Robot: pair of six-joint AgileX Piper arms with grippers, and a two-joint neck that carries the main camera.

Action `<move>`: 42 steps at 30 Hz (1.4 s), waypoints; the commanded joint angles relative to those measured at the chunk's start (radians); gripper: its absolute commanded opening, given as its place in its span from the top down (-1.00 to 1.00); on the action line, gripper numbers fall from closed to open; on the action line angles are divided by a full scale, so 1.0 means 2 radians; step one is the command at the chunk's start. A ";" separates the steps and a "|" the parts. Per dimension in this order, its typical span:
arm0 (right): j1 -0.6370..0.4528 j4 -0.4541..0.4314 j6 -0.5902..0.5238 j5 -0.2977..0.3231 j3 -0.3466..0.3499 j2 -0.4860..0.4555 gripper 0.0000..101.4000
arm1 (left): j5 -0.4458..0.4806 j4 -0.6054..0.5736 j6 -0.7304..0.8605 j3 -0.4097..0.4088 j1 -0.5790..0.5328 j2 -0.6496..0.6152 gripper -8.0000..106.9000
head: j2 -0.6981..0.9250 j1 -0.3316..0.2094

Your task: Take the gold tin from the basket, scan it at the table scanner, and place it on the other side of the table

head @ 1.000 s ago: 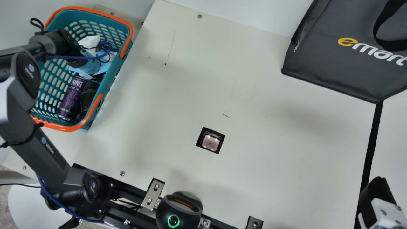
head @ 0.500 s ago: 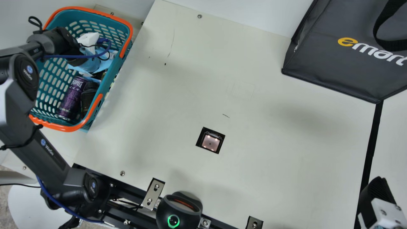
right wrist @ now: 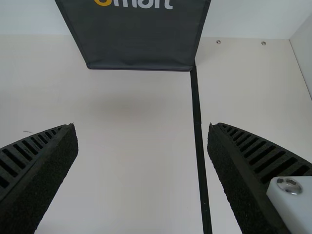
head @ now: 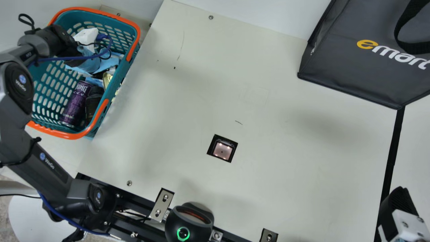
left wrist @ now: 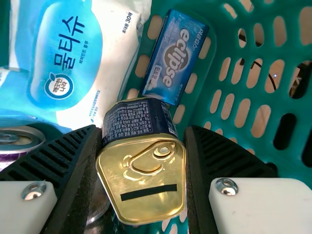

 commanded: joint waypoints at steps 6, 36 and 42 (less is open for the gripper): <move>0.000 0.000 0.000 0.000 0.000 0.000 -0.87 | 0.010 -0.003 0.000 0.003 0.006 -0.017 1.00 | 0.001 -0.014; 0.000 0.000 0.000 0.000 0.000 0.000 -0.87 | 0.059 -0.012 0.002 -0.017 0.027 -0.136 1.00 | 0.001 -0.014; 0.000 0.000 0.000 0.000 0.000 0.000 -0.87 | 0.071 -0.011 0.000 -0.027 0.028 -0.169 1.00 | 0.001 -0.014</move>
